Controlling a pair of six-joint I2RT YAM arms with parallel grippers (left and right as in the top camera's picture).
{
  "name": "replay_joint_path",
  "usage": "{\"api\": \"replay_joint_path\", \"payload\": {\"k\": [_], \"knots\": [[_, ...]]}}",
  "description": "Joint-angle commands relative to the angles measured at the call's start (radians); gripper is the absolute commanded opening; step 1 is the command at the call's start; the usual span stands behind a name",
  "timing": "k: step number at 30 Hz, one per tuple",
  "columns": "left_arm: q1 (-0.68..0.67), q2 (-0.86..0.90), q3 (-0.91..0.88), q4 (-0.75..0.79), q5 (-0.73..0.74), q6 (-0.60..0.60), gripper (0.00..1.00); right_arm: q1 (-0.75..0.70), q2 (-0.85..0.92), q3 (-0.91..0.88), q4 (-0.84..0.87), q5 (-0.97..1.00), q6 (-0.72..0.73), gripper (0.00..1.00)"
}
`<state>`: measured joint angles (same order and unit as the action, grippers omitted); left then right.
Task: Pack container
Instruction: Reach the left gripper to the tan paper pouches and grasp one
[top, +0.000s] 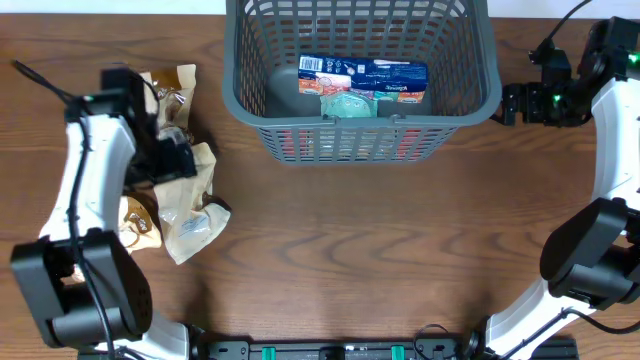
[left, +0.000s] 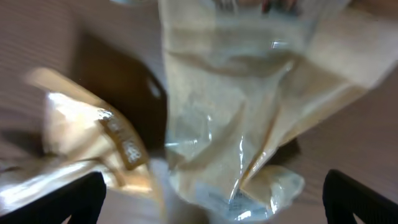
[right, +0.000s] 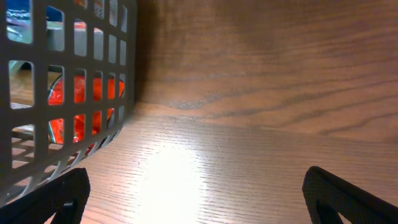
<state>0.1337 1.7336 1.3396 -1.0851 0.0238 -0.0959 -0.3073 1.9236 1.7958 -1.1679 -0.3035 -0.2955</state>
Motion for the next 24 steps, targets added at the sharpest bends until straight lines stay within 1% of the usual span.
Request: {"api": "replay_joint_path", "payload": {"k": [1, 8, 13, 19, 24], "knots": [[-0.031, -0.007, -0.084, 0.048, 0.039, 0.011, 0.99, 0.018, -0.005, 0.0, 0.0, -0.018, 0.012, 0.99], [-0.086, -0.007, -0.223, 0.183, 0.044, 0.008, 0.99, 0.035, -0.005, 0.0, 0.002, -0.019, 0.011, 0.99], [-0.09, -0.006, -0.29, 0.283, 0.043, -0.007, 0.99, 0.041, -0.005, 0.0, -0.01, -0.018, 0.011, 0.99], [-0.087, -0.006, -0.319, 0.343, -0.006, -0.012, 0.99, 0.042, -0.006, 0.0, -0.023, -0.018, 0.011, 1.0], [-0.069, -0.005, -0.333, 0.381, -0.009, -0.014, 0.99, 0.042, -0.009, 0.0, -0.024, -0.018, 0.01, 0.99]]}}
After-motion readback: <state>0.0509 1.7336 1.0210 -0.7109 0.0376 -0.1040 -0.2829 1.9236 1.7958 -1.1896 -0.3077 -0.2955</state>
